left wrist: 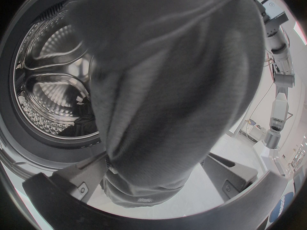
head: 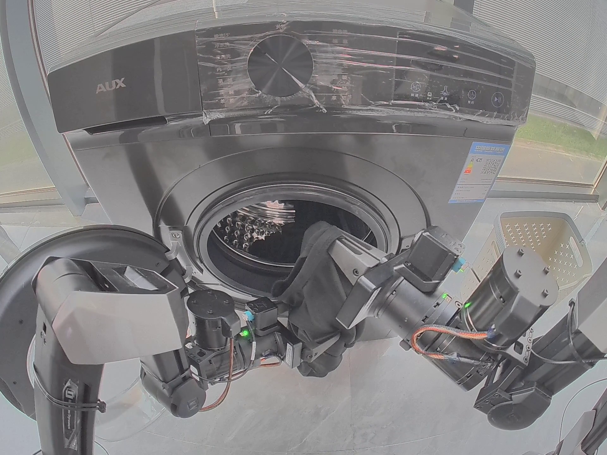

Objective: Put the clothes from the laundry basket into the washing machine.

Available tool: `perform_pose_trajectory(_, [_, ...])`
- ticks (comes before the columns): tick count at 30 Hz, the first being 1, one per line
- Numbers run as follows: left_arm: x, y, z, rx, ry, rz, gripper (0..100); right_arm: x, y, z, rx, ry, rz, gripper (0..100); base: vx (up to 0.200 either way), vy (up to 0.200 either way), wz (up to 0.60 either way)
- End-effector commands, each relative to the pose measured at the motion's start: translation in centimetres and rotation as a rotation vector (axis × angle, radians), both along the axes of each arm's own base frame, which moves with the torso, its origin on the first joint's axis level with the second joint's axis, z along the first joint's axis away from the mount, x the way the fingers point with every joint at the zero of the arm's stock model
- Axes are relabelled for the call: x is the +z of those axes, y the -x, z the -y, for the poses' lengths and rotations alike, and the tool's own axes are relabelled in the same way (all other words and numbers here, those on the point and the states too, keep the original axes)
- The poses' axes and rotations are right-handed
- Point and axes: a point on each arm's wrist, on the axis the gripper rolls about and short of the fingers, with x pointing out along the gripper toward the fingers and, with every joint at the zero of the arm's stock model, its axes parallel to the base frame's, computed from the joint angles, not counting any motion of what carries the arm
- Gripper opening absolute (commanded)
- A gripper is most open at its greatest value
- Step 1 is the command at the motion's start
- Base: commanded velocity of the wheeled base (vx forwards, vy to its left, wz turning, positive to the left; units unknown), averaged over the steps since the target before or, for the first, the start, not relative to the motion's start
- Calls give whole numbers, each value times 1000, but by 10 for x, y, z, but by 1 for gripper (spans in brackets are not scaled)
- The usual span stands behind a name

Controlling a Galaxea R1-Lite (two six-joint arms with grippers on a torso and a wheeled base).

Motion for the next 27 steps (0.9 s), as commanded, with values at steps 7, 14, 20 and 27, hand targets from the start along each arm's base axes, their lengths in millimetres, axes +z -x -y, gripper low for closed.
perform_pose_trajectory(7, [-9, -11, 7, 10, 13, 5, 0, -4, 2, 4, -14, 6, -20, 0, 0, 0, 0])
perform_pose_trajectory(14, [12, -3, -9, 40, 32, 6, 0, -17, 17, 30, -29, 76, -81, 0, 0, 0, 0])
perform_pose_trajectory(20, [52, 15, -22, 63, 82, 56, 0, -54, 31, 55, -48, 211, -211, 0, 0, 0, 0])
perform_pose_trajectory(27, [86, 42, -33, 62, 122, 107, 0, -70, 27, 65, -96, 256, -271, 0, 0, 0, 0])
